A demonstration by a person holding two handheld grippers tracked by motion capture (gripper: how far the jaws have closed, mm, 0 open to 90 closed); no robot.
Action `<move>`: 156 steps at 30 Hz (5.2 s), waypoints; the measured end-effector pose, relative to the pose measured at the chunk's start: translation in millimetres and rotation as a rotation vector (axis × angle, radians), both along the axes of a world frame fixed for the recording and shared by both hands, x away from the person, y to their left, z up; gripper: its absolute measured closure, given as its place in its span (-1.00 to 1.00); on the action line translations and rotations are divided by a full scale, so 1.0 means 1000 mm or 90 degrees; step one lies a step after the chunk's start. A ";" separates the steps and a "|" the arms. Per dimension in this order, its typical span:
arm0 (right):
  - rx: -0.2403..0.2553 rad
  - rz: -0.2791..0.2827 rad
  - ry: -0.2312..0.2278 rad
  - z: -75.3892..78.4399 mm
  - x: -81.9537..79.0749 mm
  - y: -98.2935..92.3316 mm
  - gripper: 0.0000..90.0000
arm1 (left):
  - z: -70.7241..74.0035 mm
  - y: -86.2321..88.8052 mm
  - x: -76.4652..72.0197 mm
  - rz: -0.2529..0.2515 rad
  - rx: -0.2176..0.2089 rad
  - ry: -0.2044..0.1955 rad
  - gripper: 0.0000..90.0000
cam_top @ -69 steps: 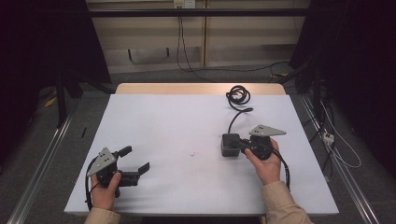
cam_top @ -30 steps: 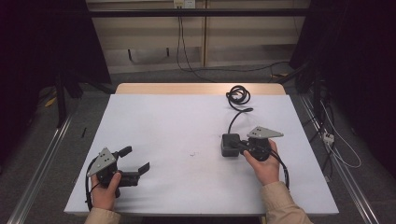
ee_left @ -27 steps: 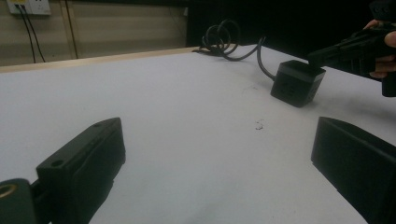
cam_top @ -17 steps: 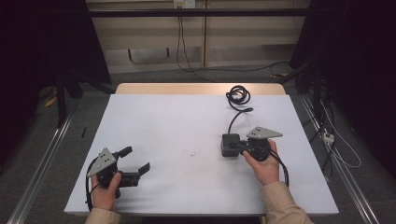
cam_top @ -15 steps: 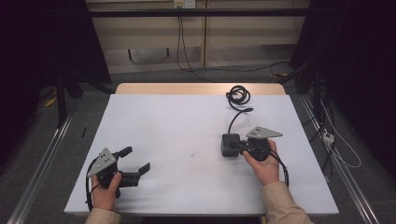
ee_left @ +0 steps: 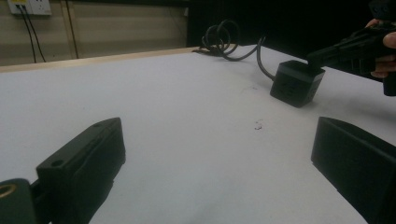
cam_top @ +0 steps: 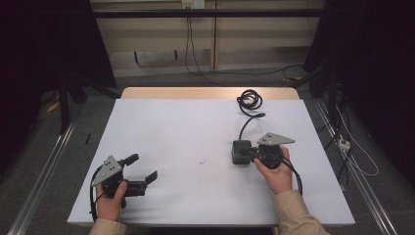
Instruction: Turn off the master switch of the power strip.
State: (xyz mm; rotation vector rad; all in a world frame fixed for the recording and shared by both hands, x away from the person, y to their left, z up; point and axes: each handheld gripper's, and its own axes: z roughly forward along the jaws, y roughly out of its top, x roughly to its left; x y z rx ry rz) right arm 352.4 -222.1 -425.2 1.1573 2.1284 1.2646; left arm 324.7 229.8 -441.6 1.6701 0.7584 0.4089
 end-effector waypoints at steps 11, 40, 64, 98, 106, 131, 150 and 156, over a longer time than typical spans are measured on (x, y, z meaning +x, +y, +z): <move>0.003 -0.001 0.002 0.000 0.000 0.000 1.00 | 0.000 0.000 0.000 0.000 0.002 0.000 -0.94; 0.010 -0.001 -0.003 -0.002 -0.001 -0.001 1.00 | -0.001 -0.001 0.001 -0.003 0.005 0.001 -0.94; 0.029 -0.007 -0.007 0.000 0.000 -0.002 1.00 | 0.000 -0.001 0.002 -0.002 0.009 0.000 -0.94; 0.070 0.003 -0.011 0.007 -0.020 -0.016 -0.39 | 0.000 0.001 0.002 0.001 0.008 0.002 -0.94; 0.070 0.002 -0.019 0.007 -0.028 -0.023 -0.48 | 0.001 0.001 0.002 0.003 0.005 -0.001 -0.95; 0.069 0.001 -0.043 0.002 -0.048 -0.042 -0.56 | 0.001 0.002 0.002 0.006 0.005 -0.002 -0.94; 0.057 0.002 -0.047 -0.006 -0.058 -0.050 -0.60 | 0.001 0.003 0.001 0.007 0.004 -0.002 -0.94; 0.056 -0.004 -0.048 -0.007 -0.061 -0.055 -0.60 | 0.001 0.003 0.001 0.008 0.004 -0.002 -0.94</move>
